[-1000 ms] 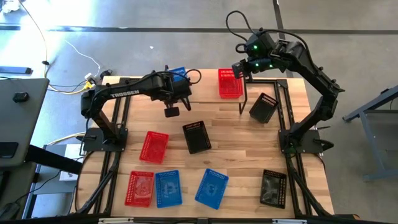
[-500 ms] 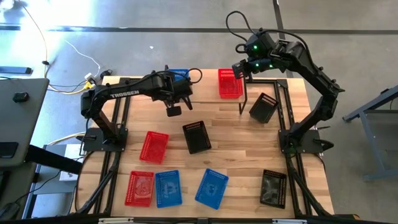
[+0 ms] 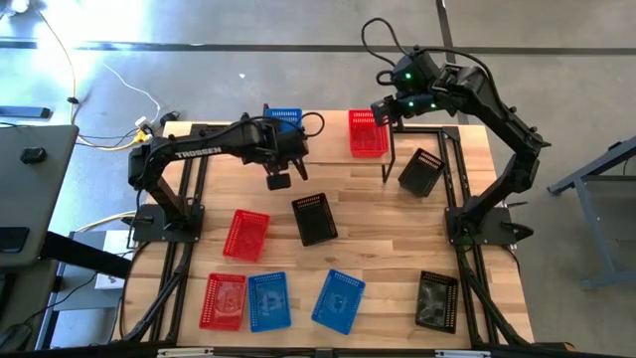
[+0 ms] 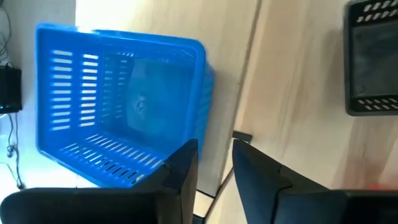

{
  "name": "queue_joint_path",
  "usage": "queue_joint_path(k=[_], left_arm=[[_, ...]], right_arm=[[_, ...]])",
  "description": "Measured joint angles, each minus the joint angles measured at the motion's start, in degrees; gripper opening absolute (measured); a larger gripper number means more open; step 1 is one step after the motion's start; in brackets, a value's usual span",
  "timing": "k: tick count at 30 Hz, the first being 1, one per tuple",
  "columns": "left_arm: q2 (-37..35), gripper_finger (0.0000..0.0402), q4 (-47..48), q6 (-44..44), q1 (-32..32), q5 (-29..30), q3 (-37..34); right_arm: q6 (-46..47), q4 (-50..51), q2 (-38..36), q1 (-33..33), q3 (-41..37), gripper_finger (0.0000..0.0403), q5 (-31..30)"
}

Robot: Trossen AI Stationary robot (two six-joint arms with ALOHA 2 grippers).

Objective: Stack baskets on shelf by color
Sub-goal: Put the middle black bin on the shelf

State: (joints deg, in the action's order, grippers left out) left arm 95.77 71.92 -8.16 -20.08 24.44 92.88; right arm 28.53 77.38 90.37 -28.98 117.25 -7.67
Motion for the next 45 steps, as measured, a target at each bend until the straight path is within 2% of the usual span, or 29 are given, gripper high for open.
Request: queue_joint_path(k=[8, 20, 24, 30, 32, 36, 45], left_arm=[[-0.23, 0.0127, 3.19, 0.0, 1.02, 0.05, 0.0], [-5.64, 0.0131, 9.52, 0.86, 1.11, -0.79, 0.0], [-9.21, 0.0131, 9.96, 2.02, 1.18, -3.23, 0.0], [-13.71, 0.0131, 9.74, 4.88, 1.77, -12.2, -0.28], [-14.98, 0.0131, 9.66, 5.09, 2.48, -14.69, -0.28], [-17.07, 0.0131, 9.05, 5.32, 4.32, -15.98, -0.28], [-21.28, 0.0131, 9.0, 14.72, 9.69, -16.49, -0.33]], right_arm=[[2.73, 0.02, 0.0, 5.22, 0.0, 0.0083, 1.28], [7.54, 0.13, 0.0, 16.6, 0.0, 0.0083, 1.91], [7.61, 0.09, 0.0, 20.82, 0.0, 0.0083, 1.91], [7.44, -0.23, 0.43, 26.29, 0.0, 0.0083, 1.89], [6.59, -0.29, 1.26, 27.86, 0.0, 0.0083, 1.8], [2.69, -0.5, 3.87, 30.52, 0.0, 0.0083, 1.7], [-6.62, -3.41, 10.33, 34.46, 0.0, 0.0092, 2.85]])
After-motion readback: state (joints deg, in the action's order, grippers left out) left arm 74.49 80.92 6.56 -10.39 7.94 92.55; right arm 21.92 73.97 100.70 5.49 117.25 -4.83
